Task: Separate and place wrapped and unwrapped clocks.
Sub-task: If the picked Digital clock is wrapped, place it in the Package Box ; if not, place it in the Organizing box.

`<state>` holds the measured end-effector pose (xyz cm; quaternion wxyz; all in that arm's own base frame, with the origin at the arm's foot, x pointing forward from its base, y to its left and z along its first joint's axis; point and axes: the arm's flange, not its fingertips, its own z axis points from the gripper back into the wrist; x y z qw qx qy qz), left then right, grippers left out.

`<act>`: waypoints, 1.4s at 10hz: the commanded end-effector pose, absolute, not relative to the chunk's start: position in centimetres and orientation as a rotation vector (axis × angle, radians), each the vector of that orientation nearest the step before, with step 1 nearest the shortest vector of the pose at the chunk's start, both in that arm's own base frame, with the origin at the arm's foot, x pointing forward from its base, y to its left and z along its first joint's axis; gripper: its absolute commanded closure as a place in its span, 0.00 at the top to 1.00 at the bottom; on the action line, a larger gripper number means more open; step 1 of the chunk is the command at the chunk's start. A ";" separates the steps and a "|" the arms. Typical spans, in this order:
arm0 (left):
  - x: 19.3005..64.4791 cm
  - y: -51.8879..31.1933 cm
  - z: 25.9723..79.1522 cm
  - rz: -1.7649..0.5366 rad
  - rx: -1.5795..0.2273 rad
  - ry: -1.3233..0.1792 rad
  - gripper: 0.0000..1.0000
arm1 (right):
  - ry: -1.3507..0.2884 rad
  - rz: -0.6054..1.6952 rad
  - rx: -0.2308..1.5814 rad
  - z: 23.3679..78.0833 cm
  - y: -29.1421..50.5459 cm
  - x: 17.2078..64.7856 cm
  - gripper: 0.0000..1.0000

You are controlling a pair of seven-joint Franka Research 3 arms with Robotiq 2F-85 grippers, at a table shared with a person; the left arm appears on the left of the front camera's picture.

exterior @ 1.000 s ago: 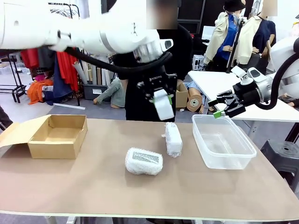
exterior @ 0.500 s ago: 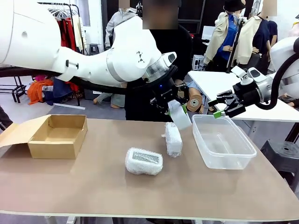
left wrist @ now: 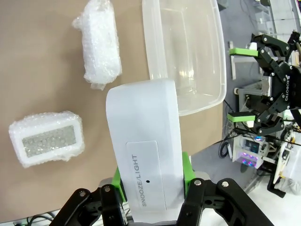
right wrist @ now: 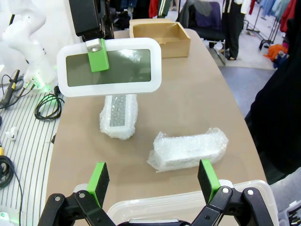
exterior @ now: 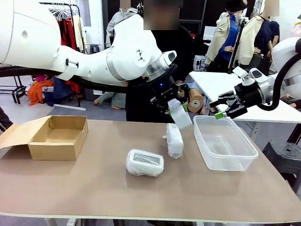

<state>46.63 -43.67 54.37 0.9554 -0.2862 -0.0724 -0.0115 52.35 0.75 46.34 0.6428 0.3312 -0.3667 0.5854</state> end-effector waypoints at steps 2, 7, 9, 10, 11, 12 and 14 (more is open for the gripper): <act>47.3 -44.3 52.7 -0.093 -0.609 -0.173 0.00 | -0.838 1.334 0.752 46.5 0.7 52.4 1.00; 50.2 -47.7 47.9 -0.063 -0.890 -0.128 0.00 | -0.838 1.334 0.752 46.5 0.7 52.4 1.00; 51.3 -48.3 45.7 -0.030 -0.943 -0.127 0.00 | -0.838 1.334 0.752 46.5 0.7 52.4 1.00; 51.6 -48.8 44.7 -0.040 -0.949 -0.152 0.00 | -0.838 1.334 0.752 46.5 0.7 52.4 1.00; 51.9 -48.8 43.6 -0.046 -0.939 -0.162 0.00 | -0.838 1.334 0.752 46.5 0.7 52.4 1.00; 52.1 -48.9 42.6 -0.048 -0.945 -0.167 0.00 | -0.838 1.334 0.752 46.5 0.7 52.4 1.00; 52.6 -49.6 41.2 -0.035 -1.027 -0.163 0.00 | -0.838 1.334 0.752 46.5 0.7 52.4 1.00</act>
